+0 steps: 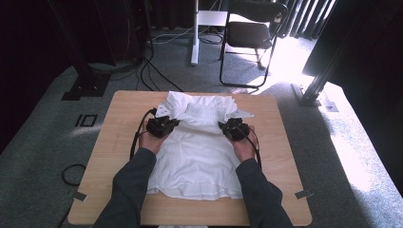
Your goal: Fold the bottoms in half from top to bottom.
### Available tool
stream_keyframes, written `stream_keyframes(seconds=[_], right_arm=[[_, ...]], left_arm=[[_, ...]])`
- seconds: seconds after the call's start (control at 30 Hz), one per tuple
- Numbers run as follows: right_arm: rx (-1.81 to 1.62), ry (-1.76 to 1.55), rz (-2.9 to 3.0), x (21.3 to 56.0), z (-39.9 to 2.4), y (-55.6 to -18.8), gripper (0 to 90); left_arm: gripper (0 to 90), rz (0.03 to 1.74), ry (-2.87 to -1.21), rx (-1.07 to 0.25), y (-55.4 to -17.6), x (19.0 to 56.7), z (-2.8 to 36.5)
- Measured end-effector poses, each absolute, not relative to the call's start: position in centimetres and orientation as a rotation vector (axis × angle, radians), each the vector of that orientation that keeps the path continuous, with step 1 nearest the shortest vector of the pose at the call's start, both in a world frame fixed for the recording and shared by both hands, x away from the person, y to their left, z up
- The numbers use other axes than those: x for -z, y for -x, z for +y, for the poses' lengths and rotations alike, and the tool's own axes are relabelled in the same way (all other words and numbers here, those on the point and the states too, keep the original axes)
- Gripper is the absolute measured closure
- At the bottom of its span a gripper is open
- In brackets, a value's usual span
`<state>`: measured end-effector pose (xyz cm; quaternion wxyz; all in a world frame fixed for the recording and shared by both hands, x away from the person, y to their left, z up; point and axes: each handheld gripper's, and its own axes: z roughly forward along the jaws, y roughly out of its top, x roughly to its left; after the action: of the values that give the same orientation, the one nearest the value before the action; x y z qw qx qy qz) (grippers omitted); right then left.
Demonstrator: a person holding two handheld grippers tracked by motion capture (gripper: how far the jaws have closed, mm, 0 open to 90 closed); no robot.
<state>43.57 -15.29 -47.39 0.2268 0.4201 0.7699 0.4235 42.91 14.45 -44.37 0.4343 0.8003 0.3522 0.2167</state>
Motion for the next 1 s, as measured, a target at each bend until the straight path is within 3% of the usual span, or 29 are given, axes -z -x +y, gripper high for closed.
stream_keyframes(seconds=[0.2, 0.33, 0.63, 0.87, 0.93, 0.97, 1.0], right_arm=[[-1.304, -1.061, 2.006, 42.9, -16.6, -41.3, 83.0], [-1.292, -0.989, 2.032, 42.8, -16.4, -39.5, 82.9], [-1.240, -1.040, 2.206, 50.0, -15.3, -36.5, 82.7], [-1.179, -1.076, 2.319, 53.7, -14.6, -35.4, 82.1], [-1.144, -1.089, 2.363, 54.5, -14.4, -35.5, 77.0], [-1.134, -1.096, 2.376, 54.6, -14.4, -35.5, 72.8], [-1.149, -1.116, 2.368, 54.3, -14.8, -35.6, 58.4]], left_arm=[[90.0, 0.783, -1.921, -0.556, -40.6, 41.3, 14.9], [90.0, 0.751, -1.930, -0.567, -38.6, 41.8, 15.8], [90.0, 0.840, -2.055, -0.414, -36.4, 49.8, 17.3], [86.1, 0.919, -2.141, -0.324, -36.2, 53.5, 17.6], [75.8, 0.955, -2.133, -0.282, -36.4, 53.8, 17.7], [75.8, 0.955, -2.114, -0.278, -36.3, 53.5, 17.8], [68.6, 0.948, -2.091, -0.287, -36.2, 52.8, 18.0]])
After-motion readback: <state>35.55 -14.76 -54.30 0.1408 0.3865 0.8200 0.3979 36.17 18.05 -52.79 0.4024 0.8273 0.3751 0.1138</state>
